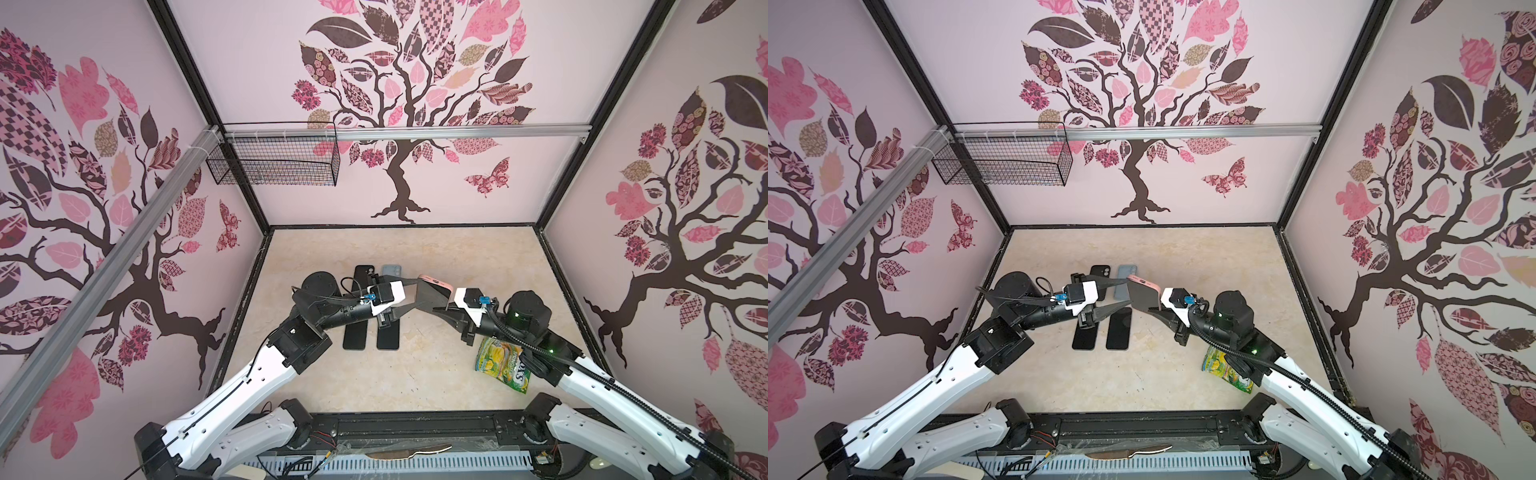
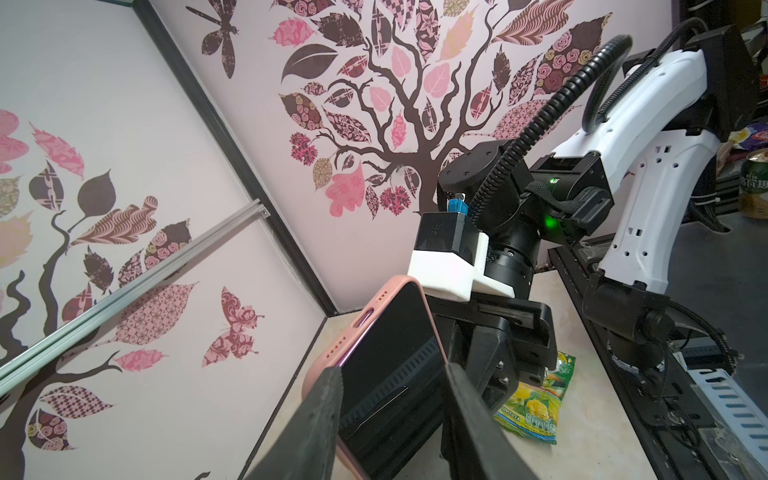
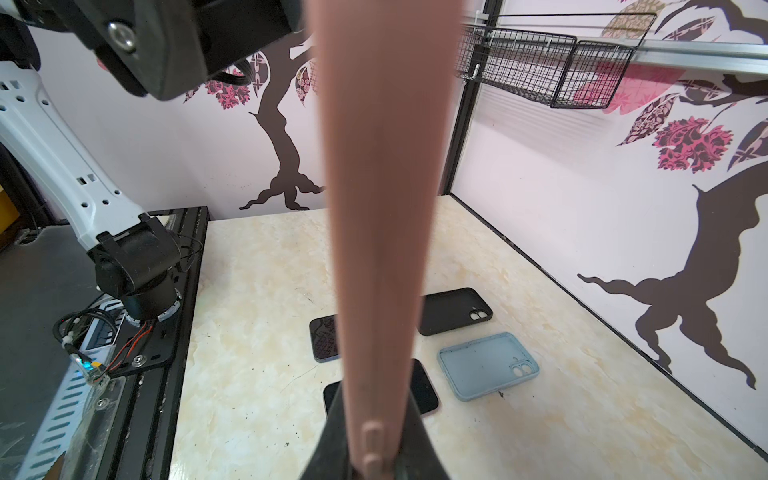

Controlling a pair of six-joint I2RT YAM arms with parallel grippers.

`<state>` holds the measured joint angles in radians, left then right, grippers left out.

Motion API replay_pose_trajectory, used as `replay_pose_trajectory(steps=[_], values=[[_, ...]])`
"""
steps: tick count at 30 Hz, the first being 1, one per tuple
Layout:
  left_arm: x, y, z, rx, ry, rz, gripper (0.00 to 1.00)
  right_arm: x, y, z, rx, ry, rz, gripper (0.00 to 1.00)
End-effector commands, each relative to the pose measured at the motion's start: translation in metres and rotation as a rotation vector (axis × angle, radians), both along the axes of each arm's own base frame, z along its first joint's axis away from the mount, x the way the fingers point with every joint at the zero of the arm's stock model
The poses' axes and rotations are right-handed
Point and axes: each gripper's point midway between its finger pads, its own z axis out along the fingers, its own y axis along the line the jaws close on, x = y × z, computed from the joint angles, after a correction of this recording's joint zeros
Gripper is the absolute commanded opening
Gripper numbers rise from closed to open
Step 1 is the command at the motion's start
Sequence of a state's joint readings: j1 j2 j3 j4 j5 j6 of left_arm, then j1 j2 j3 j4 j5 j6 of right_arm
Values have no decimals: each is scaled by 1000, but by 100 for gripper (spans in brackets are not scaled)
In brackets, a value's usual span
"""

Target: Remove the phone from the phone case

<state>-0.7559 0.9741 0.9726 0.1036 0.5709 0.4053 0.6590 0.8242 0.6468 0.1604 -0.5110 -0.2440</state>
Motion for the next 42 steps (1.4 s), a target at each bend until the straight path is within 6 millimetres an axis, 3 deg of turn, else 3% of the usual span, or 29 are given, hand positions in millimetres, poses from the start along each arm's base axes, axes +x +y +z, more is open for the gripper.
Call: replay_pose_trajectory(steps=[1, 26, 42], values=[[-1, 7, 26, -51, -58, 34, 43, -7, -2, 37, 68, -106, 15, 0], [3, -2, 9, -16, -9, 9, 43, -13, 0, 39, 80, -100, 50, 0], [15, -10, -24, 105, 20, 41, 40, -20, 3, 41, 80, -119, 93, 0]])
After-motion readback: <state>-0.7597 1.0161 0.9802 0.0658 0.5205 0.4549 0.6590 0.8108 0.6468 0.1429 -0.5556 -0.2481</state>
